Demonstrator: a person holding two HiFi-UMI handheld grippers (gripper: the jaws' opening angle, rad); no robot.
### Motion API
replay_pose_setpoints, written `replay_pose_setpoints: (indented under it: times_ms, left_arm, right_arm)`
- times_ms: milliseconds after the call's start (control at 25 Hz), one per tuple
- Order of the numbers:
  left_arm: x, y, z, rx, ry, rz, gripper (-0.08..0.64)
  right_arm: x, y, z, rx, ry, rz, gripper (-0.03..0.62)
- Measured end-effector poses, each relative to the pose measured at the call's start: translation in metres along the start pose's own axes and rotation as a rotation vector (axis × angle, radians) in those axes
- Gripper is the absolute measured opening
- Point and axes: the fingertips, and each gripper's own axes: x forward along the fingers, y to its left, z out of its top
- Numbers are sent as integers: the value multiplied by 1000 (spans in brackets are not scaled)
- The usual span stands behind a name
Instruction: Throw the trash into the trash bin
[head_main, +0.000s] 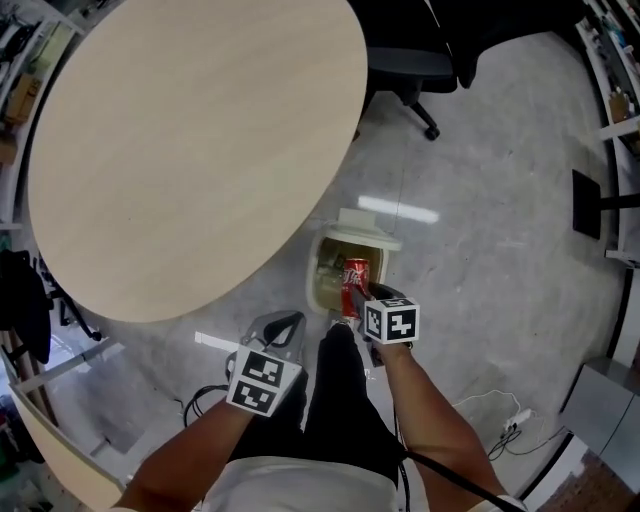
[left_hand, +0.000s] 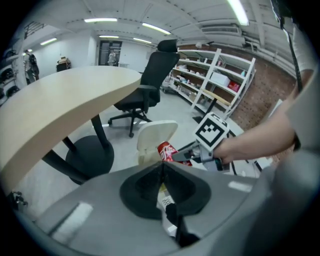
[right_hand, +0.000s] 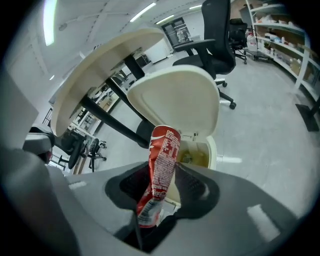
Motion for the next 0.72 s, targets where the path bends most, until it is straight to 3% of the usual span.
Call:
replay_pose_setpoints:
  times_ms: [440,720]
  left_arm:
    - [17,19,-8,-70,42,32,9]
    - [34,22,-19,-73,74,26,9]
  right_arm:
    - [56,-18,-5,-3,122,-13,158]
    - [78,-33,-10,-19,160,-37,158]
